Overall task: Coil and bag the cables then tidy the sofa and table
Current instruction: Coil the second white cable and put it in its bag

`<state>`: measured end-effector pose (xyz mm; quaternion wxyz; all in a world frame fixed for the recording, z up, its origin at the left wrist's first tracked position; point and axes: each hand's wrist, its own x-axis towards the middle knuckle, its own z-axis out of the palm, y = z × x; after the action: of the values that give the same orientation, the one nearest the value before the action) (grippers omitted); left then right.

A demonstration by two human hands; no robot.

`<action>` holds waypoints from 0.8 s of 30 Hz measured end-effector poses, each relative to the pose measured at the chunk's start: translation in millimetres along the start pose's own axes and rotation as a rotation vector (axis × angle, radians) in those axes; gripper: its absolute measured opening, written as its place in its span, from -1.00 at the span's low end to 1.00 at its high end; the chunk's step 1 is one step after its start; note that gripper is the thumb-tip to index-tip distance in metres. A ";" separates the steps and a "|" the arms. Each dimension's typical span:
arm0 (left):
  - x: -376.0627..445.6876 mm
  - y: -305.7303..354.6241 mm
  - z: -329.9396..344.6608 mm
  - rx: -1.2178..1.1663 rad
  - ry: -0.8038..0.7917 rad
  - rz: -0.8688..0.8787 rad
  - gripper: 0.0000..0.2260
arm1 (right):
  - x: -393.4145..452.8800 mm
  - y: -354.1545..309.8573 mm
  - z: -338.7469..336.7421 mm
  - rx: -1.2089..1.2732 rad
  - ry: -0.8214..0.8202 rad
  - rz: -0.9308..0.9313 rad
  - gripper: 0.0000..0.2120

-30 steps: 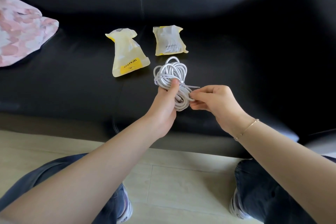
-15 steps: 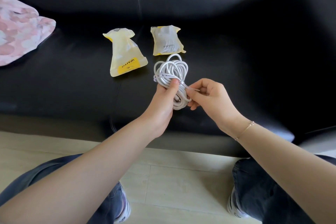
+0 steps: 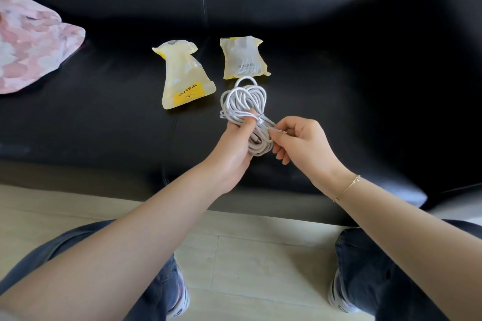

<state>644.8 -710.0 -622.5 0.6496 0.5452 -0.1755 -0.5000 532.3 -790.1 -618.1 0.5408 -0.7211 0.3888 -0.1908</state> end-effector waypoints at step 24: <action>-5.2 -12.1 1.2 -0.033 0.048 -0.192 -0.65 | -0.3 13.5 1.2 0.107 0.006 0.032 -0.89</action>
<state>636.0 -705.2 -631.1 0.6114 0.5607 -0.0986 -0.5496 528.2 -790.6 -631.0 0.5805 -0.6843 0.3911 -0.2047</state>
